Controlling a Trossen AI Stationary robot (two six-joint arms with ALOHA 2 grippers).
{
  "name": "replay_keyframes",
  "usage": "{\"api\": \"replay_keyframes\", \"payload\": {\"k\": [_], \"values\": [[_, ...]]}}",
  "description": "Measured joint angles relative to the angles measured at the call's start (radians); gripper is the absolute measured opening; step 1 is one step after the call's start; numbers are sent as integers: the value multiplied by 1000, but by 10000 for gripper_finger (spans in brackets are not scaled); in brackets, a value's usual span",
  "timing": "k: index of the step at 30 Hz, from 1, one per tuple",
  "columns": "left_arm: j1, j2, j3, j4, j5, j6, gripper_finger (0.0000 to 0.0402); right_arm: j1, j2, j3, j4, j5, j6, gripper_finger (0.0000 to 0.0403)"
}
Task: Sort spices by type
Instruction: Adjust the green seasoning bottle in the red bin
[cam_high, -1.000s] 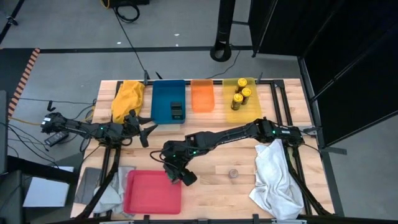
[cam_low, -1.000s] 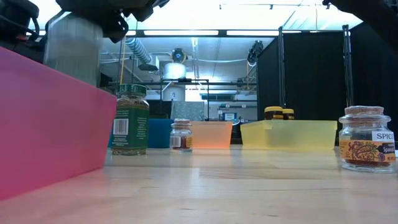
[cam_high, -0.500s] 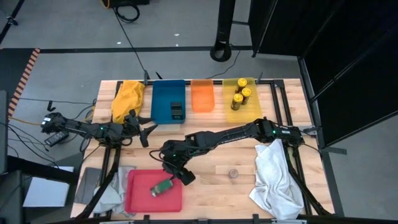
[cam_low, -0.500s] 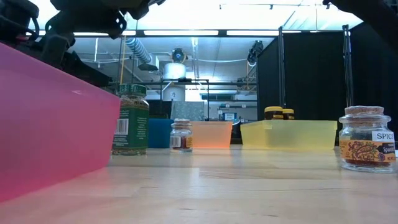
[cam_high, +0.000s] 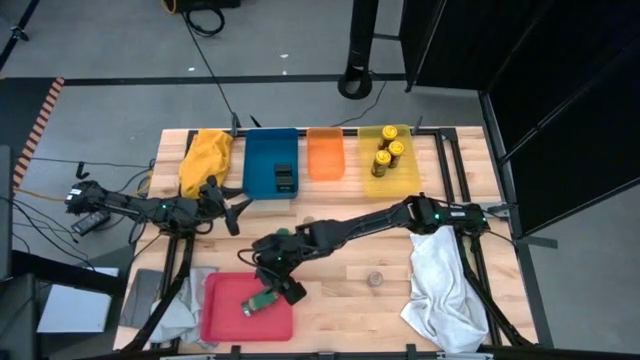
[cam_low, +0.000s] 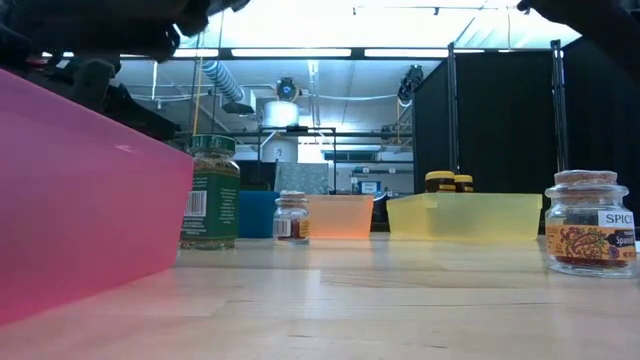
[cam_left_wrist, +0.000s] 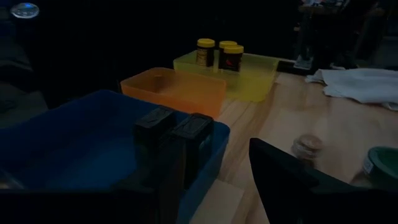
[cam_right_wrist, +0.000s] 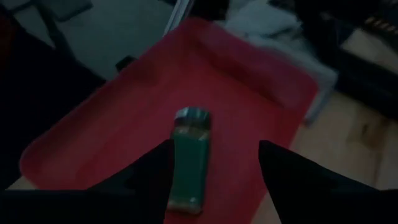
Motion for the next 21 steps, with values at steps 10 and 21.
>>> {"api": "replay_keyframes", "payload": {"k": [10, 21], "values": [[0, 0, 1, -15, -36, 0, 184, 56, 22, -2, 126, 50, 35, 230], [0, 20, 1, -17, -36, -33, 184, 57, 128, -2, 354, 41, 146, 227]]}}
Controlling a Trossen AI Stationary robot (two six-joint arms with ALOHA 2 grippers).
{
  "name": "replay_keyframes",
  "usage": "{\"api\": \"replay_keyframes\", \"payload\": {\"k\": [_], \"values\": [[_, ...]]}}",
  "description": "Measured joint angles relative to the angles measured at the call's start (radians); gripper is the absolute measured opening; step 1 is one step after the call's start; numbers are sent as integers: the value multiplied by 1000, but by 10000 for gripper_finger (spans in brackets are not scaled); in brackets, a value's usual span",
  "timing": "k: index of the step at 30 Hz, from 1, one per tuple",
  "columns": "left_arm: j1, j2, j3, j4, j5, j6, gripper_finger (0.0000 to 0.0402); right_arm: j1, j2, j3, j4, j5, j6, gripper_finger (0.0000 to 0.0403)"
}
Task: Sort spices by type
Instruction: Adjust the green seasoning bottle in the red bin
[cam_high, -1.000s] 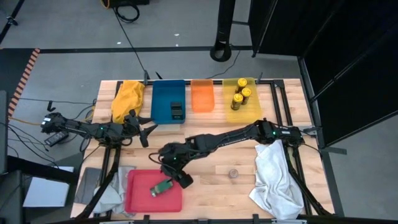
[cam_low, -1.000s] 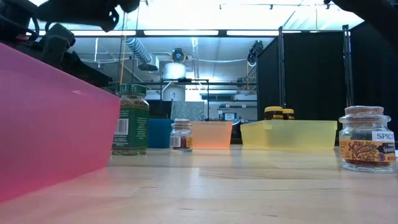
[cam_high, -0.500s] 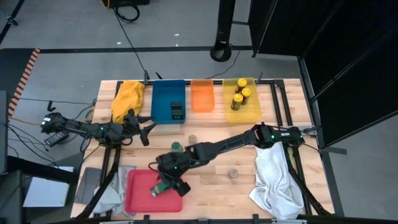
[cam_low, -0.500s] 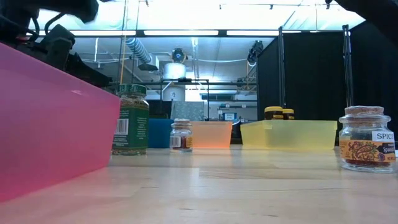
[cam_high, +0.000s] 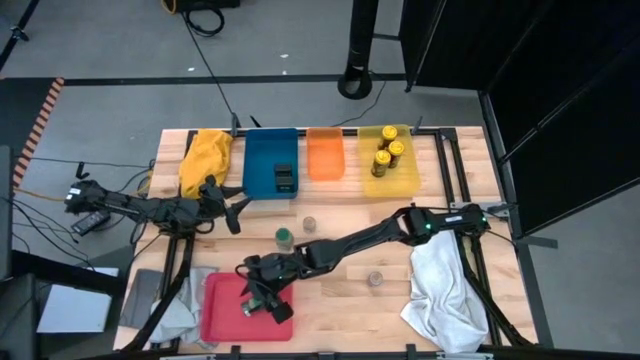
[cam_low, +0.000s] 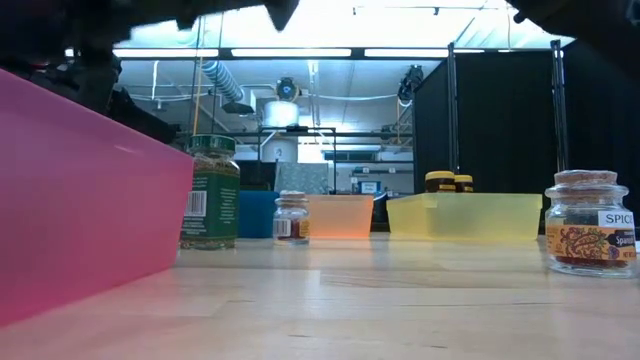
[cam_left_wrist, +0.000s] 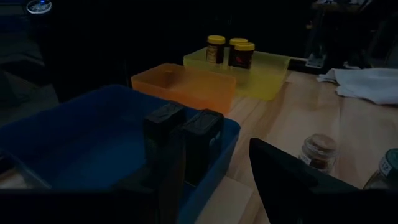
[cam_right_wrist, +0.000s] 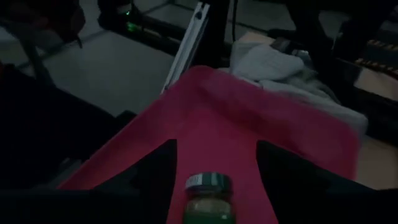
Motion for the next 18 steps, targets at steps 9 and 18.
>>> {"api": "replay_keyframes", "payload": {"k": [9, 18], "values": [[0, 27, 0, -1, 2, -52, 184, 14, 40, 0, -107, 8, 40, 225], [0, 35, 0, -1, 2, -117, 184, 28, 40, 0, -186, 55, 9, 224]]}}
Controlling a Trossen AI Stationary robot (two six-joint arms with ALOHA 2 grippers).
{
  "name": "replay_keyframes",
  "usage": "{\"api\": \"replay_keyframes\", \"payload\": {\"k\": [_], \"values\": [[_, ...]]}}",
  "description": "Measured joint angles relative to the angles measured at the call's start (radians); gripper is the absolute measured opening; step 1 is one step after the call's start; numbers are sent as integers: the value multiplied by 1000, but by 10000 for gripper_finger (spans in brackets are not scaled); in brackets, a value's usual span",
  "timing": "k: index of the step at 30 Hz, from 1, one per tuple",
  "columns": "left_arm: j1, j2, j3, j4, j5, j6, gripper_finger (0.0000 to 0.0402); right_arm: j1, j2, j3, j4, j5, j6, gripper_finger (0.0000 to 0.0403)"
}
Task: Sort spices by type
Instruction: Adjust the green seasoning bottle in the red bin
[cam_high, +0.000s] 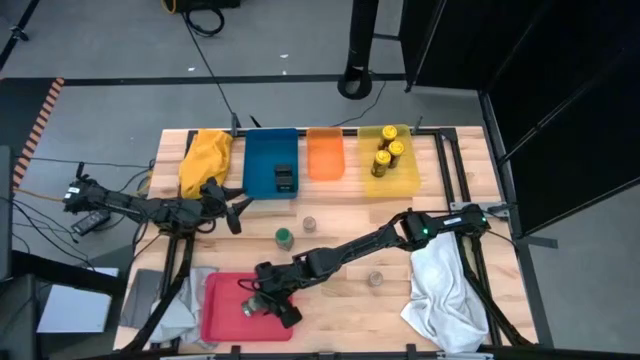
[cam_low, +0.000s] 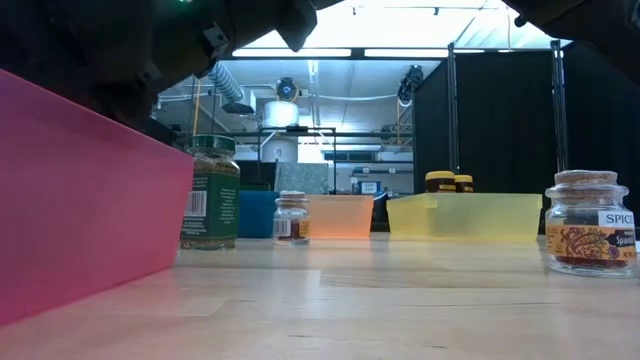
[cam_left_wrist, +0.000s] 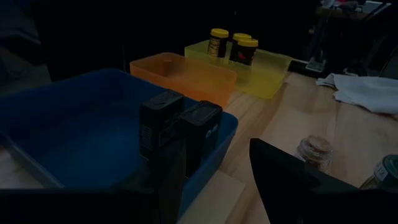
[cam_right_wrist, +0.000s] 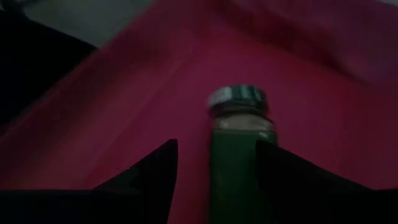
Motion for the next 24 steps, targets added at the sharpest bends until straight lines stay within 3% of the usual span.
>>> {"api": "replay_keyframes", "payload": {"k": [10, 16, 20, 24], "values": [[0, 4, 0, 8, -2, -46, 184, -6, -26, 0, -31, 70, -70, 224], [0, 4, 3, 104, 26, -31, 184, 29, -198, 0, -151, 165, -171, 224], [-1, 4, 46, 103, 115, -7, 184, 60, -342, 1, -319, 243, -179, 224], [-1, 6, 97, 101, 307, 46, 184, 88, -485, 1, -478, 313, -150, 224]]}}
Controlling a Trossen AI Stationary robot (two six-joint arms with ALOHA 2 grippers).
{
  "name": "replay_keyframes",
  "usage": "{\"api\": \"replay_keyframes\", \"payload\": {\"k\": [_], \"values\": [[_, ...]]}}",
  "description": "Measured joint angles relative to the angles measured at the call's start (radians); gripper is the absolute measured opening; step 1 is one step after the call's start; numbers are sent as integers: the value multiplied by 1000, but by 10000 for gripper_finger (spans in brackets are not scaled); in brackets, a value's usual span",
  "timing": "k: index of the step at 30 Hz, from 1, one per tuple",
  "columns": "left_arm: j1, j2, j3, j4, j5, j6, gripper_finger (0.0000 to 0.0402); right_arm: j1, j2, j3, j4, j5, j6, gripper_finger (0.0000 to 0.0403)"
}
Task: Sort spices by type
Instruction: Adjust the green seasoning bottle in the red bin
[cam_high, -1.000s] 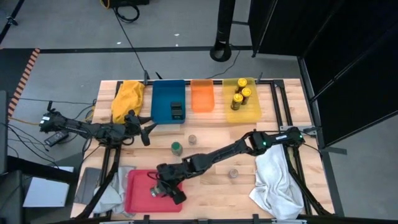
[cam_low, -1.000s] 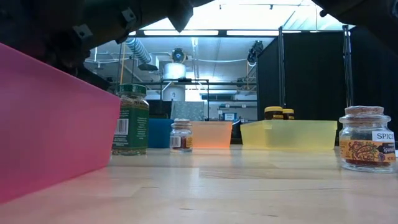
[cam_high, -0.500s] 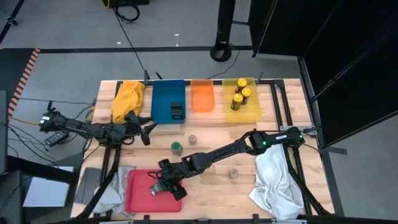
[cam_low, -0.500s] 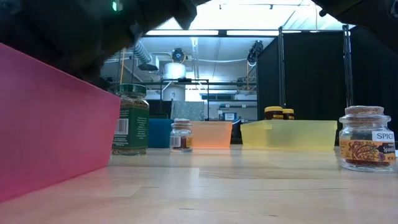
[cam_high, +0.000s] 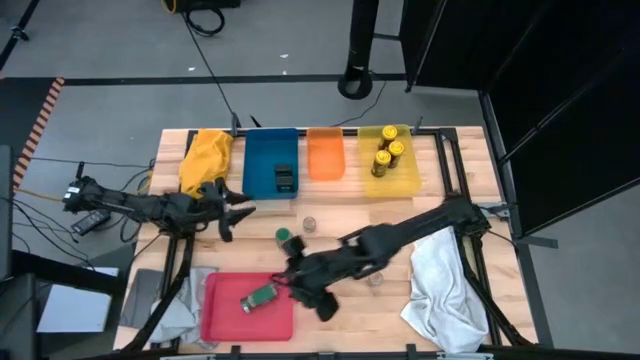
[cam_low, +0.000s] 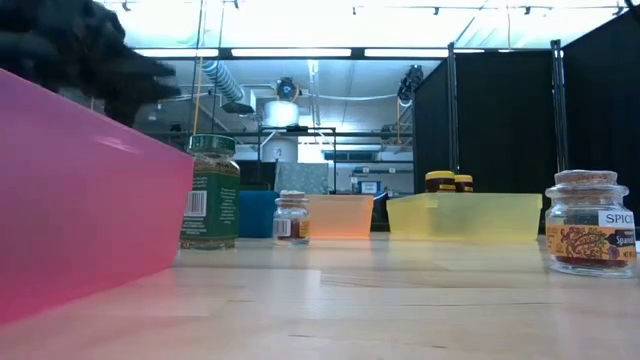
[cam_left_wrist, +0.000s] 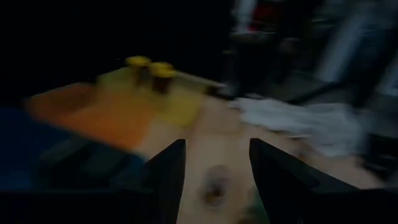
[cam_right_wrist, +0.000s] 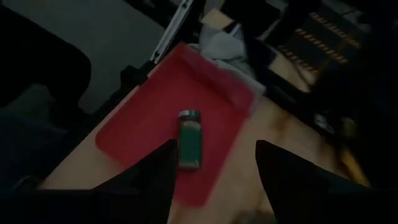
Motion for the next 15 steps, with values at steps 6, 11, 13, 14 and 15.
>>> {"api": "replay_keyframes", "payload": {"k": [6, 11, 13, 14, 15], "values": [[-16, 42, 72, 5, 137, 37, 184, 39, -173, 0, -151, 114, 116, 224], [-59, 135, 142, 2, 198, 74, 184, 71, -283, 0, -273, 172, 263, 224], [-80, 186, 178, 5, 230, 101, 184, 82, -311, 1, -318, 174, 332, 224], [-91, 217, 196, 5, 238, 102, 184, 88, -322, 1, -340, 174, 368, 224], [-103, 249, 214, 5, 239, 104, 184, 93, -331, 1, -359, 174, 403, 224]]}}
